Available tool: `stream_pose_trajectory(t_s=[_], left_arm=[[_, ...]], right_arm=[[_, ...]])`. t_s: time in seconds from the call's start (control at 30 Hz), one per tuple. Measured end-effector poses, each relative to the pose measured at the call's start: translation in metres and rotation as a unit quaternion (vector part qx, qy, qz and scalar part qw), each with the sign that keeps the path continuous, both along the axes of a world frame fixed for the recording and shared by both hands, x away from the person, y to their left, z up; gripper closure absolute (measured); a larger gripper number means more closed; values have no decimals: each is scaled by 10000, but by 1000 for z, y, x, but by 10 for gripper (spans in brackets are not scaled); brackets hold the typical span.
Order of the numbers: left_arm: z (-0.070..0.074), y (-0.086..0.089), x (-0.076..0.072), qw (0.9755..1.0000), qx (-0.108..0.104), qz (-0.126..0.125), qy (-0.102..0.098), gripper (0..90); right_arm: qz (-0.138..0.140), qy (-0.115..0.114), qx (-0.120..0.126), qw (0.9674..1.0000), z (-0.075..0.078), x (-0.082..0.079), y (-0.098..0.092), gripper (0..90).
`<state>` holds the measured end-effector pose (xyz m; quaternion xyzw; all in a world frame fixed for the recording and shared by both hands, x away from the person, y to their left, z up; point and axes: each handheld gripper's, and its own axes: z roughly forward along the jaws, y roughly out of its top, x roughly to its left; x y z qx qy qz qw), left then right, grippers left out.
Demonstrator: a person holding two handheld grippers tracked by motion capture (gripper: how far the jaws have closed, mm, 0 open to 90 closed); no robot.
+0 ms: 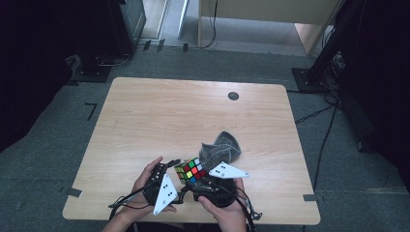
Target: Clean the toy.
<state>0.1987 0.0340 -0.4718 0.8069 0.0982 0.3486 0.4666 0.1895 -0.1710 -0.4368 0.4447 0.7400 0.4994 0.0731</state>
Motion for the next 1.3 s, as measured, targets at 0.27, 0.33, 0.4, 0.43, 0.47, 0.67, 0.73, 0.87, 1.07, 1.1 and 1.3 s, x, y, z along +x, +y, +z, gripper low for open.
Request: stream_pose_trajectory(t_s=[0.27, 0.33, 0.4, 0.43, 0.47, 0.67, 0.73, 0.87, 1.07, 1.1, 1.3], left_arm=[[1, 5, 3, 9989, -309, -203, 283, 334], [2, 7, 5, 9987, -349, -161, 344, 335], [2, 11, 8, 9985, -362, -69, 396, 336], [2, 14, 10, 9982, -387, -26, 450, 336], [2, 16, 12, 9978, -440, 22, 499, 336], [-2, 24, 25, 9925, -692, 319, 954, 336], [-2, 26, 26, 9914, -732, 343, 1030, 336], [1, 27, 26, 9896, -893, 322, 1079, 336], [3, 29, 27, 9881, -969, 323, 1148, 337], [3, 29, 27, 9880, -974, 324, 1153, 336], [3, 30, 27, 9877, -1002, 322, 1153, 336]], right_arm=[[131, 181, 323, 9992, -3, 4, -4, 323], [168, 163, 478, 9986, -1, 4, -7, 275], [205, 125, 607, 9979, 3, 5, -10, 249], [226, 68, 688, 9973, 5, 5, -13, 235], [223, 22, 757, 9969, 8, 5, -17, 230], [-217, -225, 1080, 9937, 12, 12, -46, 235], [-524, -360, 609, 9961, 3, 17, -51, 235], [-1049, -437, -595, 9917, -26, 29, -58, 254], [-1092, 117, -923, 9897, -63, 45, -60, 357], [-1110, 178, -1058, 9880, -67, 46, -60, 370], [-986, 344, -1295, 9861, -73, 46, -58, 461]])
